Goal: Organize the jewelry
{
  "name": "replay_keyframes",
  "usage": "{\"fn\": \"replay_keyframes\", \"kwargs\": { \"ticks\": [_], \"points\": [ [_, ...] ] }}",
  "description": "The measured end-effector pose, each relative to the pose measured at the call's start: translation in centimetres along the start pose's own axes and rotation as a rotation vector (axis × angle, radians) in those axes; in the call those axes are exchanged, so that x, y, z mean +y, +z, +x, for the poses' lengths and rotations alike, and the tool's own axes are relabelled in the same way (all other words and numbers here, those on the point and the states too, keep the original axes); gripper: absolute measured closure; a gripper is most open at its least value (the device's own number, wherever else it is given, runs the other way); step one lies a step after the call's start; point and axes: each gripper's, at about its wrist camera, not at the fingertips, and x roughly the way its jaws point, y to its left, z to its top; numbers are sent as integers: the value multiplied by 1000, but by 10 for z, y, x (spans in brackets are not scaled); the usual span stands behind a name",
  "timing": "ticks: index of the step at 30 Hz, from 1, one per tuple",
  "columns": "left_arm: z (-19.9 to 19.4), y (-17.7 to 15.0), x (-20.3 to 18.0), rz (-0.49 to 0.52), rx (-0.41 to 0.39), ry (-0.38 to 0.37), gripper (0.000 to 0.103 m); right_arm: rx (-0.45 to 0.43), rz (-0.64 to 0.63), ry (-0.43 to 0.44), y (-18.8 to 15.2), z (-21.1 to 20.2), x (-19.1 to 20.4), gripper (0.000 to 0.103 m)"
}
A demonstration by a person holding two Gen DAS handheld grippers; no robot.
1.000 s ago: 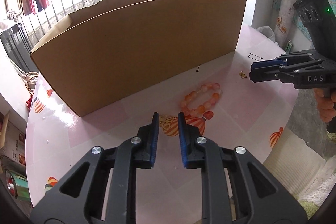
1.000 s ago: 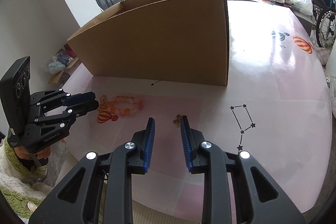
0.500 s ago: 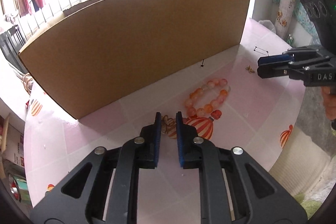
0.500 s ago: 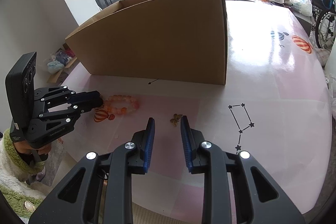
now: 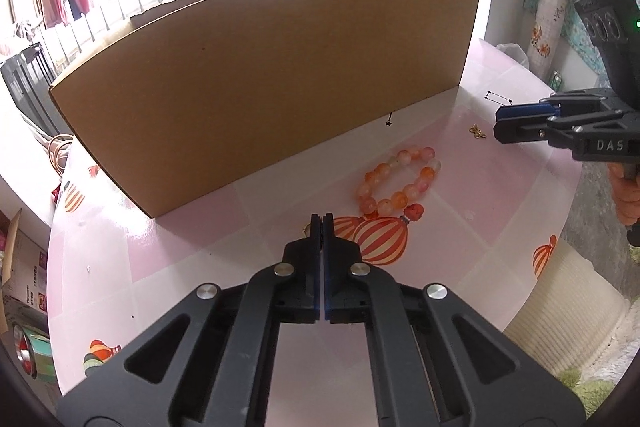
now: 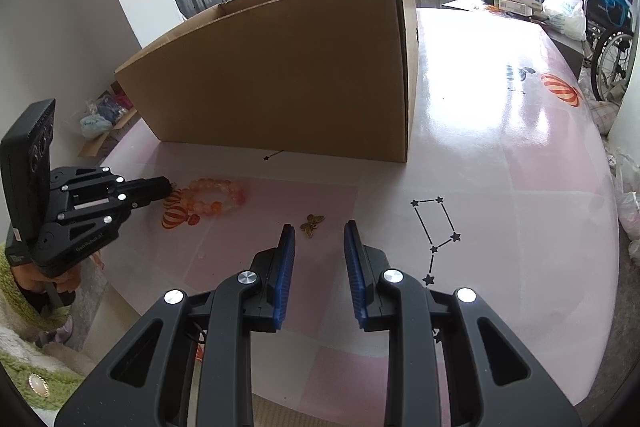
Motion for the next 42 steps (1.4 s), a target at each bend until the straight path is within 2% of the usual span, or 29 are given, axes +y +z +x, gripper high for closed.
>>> {"fn": "replay_keyframes", "kwargs": {
  "ticks": [9,15,17,32,42],
  "points": [
    [-8,1,4,-16,-18,-4,103,-20,-83,-34,2,7,7,79],
    [-12,2,6,-26,-29,-4,103,-20,-189,-66,4,14,17,90],
    [-13,2,6,-28,-30,-2,103,-17,-189,-51,6,16,16,95],
    [-20,-4,7,-45,-31,2,103,-17,-154,-20,-1,9,12,95],
    [-33,-5,14,-75,-58,1,103,-50,-122,-4,1,-3,11,95]
  ]
}}
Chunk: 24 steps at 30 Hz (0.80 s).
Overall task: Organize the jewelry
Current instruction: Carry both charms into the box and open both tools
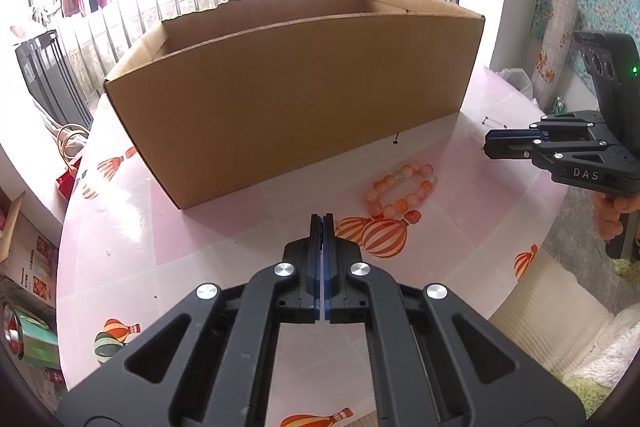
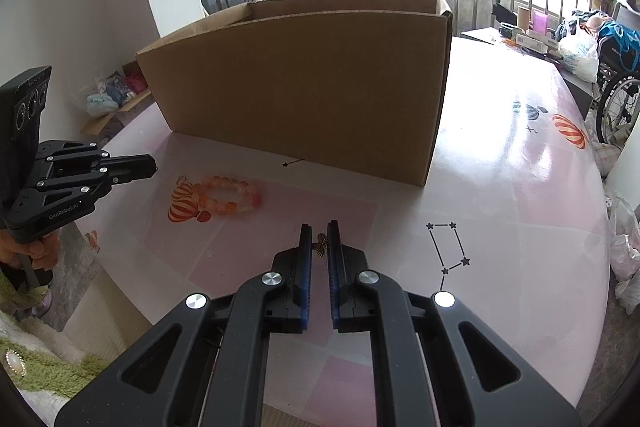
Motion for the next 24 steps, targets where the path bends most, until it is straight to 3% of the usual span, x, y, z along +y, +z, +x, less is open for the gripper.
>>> {"fn": "replay_keyframes", "kwargs": {
  "ticks": [24],
  "points": [
    [-58,35,13,-13,-151,13,103,-139,-4,20,32,-42,6,95]
  ]
}}
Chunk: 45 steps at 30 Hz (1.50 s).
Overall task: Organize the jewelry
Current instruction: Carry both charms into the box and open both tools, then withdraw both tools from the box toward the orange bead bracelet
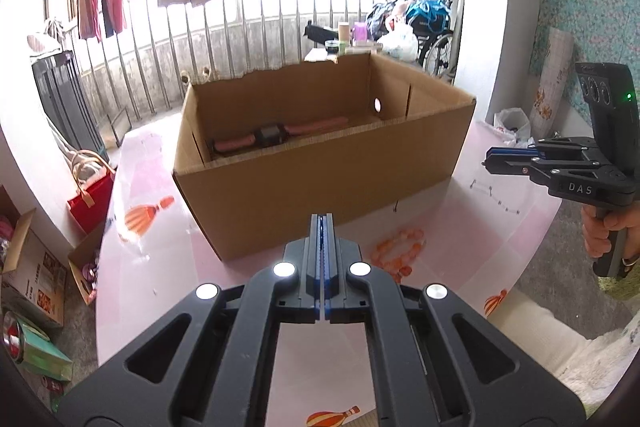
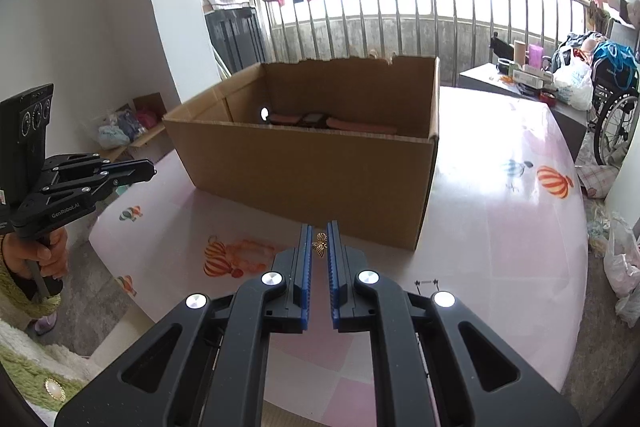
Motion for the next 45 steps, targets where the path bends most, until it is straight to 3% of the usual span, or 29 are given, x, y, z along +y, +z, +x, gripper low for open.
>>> {"fn": "replay_keyframes", "kwargs": {
  "ticks": [10,16,22,29,34,37,39,45],
  "points": [
    [-5,50,14,8,-77,-41,103,-82,-39,38,49,-12,-4,95],
    [31,89,23,-21,-31,-114,103,-79,-56,86,92,2,-16,95],
    [97,120,13,-29,91,-181,103,44,-45,112,127,50,-31,95],
    [162,128,7,-107,250,-254,103,212,-4,88,142,106,-48,95],
    [181,128,3,-133,289,-249,102,271,28,70,143,123,-59,95],
    [185,127,1,-133,299,-246,90,272,45,69,143,124,-64,94],
    [186,127,0,-130,293,-238,75,265,47,66,144,124,-67,92],
    [184,129,-2,-123,285,-210,58,241,58,71,145,118,-71,77]
  ]
}}
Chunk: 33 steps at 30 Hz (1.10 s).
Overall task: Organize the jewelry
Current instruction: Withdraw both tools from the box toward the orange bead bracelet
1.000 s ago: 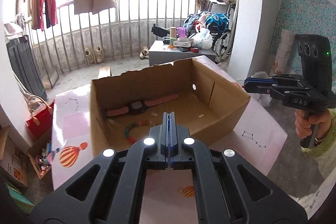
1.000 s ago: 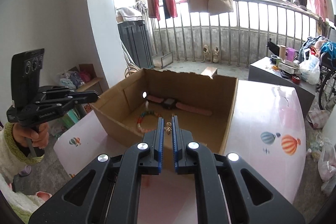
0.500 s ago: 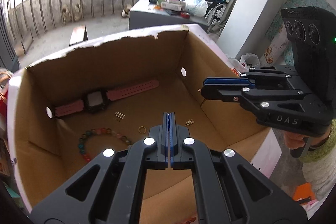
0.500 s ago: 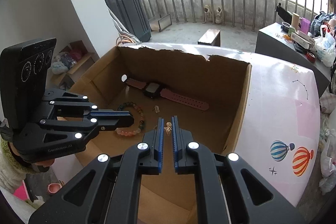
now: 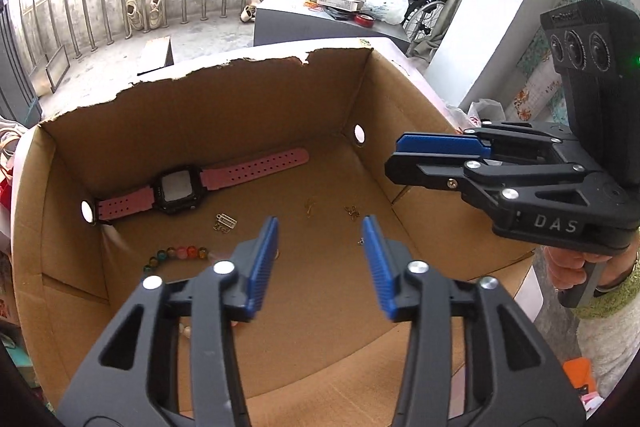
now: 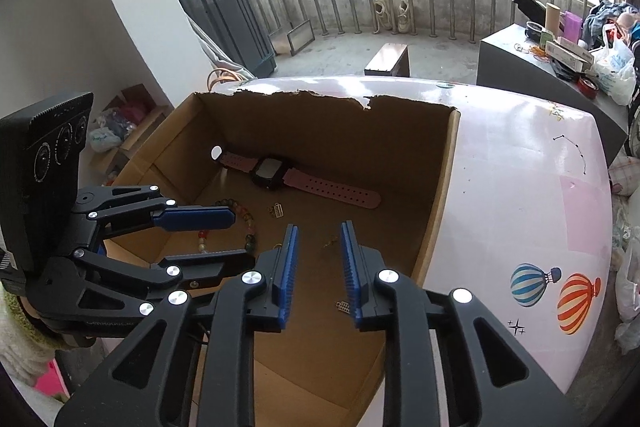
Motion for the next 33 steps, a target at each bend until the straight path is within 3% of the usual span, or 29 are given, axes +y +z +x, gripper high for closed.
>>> {"fn": "replay_keyframes", "kwargs": {
  "ticks": [10,12,16,24,33],
  "points": [
    [-31,-3,-2,11,-67,35,37,-99,5,-1,-5,-32,3,52],
    [-43,-8,-3,20,-88,47,26,-132,9,-4,-10,-44,3,49],
    [-78,-29,-2,45,-135,81,20,-209,7,-7,-31,-76,7,48],
    [-144,-98,0,84,-233,197,17,-312,-18,28,-97,-126,22,48],
    [-137,-165,7,42,-167,209,16,-234,19,68,-161,-96,50,48]
  ]
}}
